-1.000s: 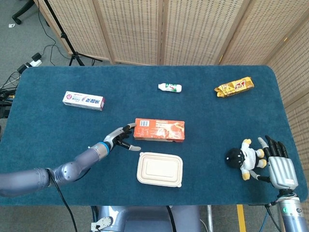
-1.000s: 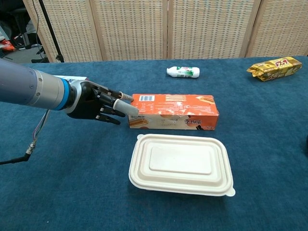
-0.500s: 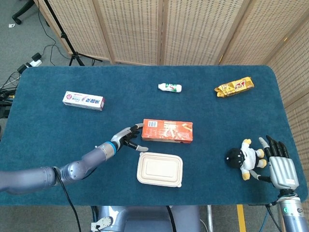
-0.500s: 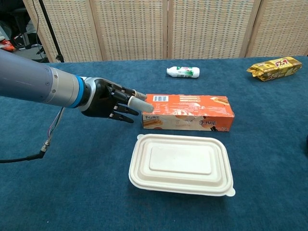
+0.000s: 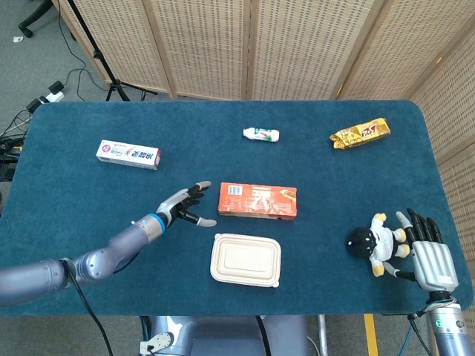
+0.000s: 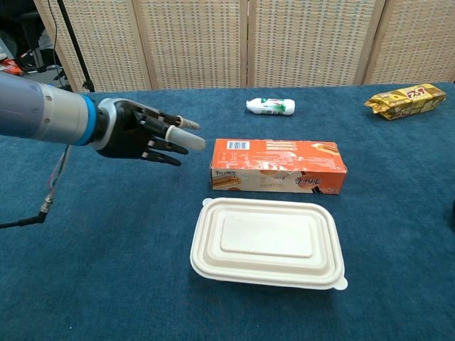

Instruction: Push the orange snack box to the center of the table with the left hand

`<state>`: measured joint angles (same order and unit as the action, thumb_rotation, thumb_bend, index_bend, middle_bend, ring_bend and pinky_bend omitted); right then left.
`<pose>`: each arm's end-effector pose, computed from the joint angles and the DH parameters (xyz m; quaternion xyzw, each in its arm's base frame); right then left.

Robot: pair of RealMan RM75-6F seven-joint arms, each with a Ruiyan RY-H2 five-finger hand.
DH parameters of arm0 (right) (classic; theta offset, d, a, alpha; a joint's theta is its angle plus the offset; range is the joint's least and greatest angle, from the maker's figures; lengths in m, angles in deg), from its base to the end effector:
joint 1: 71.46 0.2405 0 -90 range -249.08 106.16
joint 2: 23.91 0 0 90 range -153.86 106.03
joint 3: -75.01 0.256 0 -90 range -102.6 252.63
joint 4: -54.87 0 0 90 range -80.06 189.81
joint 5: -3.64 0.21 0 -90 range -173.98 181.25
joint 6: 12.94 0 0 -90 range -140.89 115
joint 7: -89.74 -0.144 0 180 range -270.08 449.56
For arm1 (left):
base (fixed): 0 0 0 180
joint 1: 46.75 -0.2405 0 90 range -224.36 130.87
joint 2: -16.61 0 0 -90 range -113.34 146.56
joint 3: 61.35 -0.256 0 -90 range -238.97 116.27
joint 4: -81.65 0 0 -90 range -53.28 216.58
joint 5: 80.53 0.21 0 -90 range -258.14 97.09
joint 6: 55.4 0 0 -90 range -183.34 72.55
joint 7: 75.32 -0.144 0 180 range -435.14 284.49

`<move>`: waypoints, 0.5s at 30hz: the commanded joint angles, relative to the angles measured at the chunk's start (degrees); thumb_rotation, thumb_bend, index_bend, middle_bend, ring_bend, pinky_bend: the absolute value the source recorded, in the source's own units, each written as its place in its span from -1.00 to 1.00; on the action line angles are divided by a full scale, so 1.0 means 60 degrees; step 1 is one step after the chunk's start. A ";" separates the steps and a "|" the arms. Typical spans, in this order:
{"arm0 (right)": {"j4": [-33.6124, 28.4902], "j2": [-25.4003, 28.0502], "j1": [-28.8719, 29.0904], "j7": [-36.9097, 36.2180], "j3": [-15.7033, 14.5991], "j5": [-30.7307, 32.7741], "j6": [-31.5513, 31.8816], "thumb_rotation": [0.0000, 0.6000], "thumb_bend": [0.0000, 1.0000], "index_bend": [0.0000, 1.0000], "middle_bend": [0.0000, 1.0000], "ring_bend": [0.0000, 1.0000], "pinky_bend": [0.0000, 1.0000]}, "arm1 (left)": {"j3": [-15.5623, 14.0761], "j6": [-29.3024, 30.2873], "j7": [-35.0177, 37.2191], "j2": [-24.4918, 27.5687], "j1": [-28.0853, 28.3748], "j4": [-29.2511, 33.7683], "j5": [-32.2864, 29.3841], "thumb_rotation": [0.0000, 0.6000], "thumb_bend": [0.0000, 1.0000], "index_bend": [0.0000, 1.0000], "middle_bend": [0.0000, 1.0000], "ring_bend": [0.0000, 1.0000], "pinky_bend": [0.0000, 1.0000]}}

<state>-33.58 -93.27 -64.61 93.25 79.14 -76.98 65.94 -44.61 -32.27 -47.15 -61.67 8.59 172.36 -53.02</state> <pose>-0.3258 -0.1964 0.1292 0.5952 -0.4147 0.3482 0.5937 -0.1034 0.3672 -0.0124 -0.4279 -0.8308 -0.3333 0.1247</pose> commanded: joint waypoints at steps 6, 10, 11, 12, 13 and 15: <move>-0.0115 -0.0018 -0.0028 0.0179 -0.0038 -0.0139 0.0140 1.00 -0.89 -0.96 -1.00 -1.00 -1.00 | -0.1262 0.4650 -0.2607 0.1304 -0.2318 0.1185 0.4154 1.00 -0.85 -1.00 -1.00 -1.00 -1.00; -0.0130 -0.0039 -0.0040 0.0242 -0.0042 -0.0166 0.0189 1.00 -0.89 -0.96 -1.00 -1.00 -1.00 | -0.1928 0.6387 -0.3695 0.1306 -0.3094 0.0954 0.5578 1.00 -0.87 -1.00 -1.00 -1.00 -1.00; -0.0133 -0.0044 -0.0044 0.0254 -0.0040 -0.0173 0.0204 1.00 -0.89 -0.96 -1.00 -1.00 -1.00 | -0.2065 0.6726 -0.3945 0.1278 -0.3239 0.0855 0.5871 1.00 -0.87 -1.00 -1.00 -1.00 -1.00; -0.0138 -0.0049 -0.0047 0.0263 -0.0039 -0.0183 0.0223 1.00 -0.89 -0.96 -1.00 -1.00 -1.00 | -0.2204 0.7061 -0.4208 0.1242 -0.3381 0.0734 0.6162 1.00 -0.87 -1.00 -1.00 -1.00 -1.00; -0.0139 -0.0056 -0.0051 0.0273 -0.0035 -0.0201 0.0250 1.00 -0.89 -0.96 -1.00 -1.00 -1.00 | -0.2405 0.7569 -0.4628 0.1175 -0.3598 0.0526 0.6580 1.00 -0.87 -1.00 -1.00 -1.00 -1.00; -0.0126 -0.0076 -0.0070 0.0301 -0.0013 -0.0228 0.0339 1.00 -0.89 -0.96 -1.00 -1.00 -1.00 | -0.3062 0.8997 -0.5856 0.0985 -0.4356 -0.0126 0.7534 1.00 -0.87 -1.00 -1.00 -1.00 -1.00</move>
<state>-34.36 -93.68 -64.97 94.98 78.99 -78.28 67.83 -56.30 9.98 -71.67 -55.24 -9.91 176.05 -16.87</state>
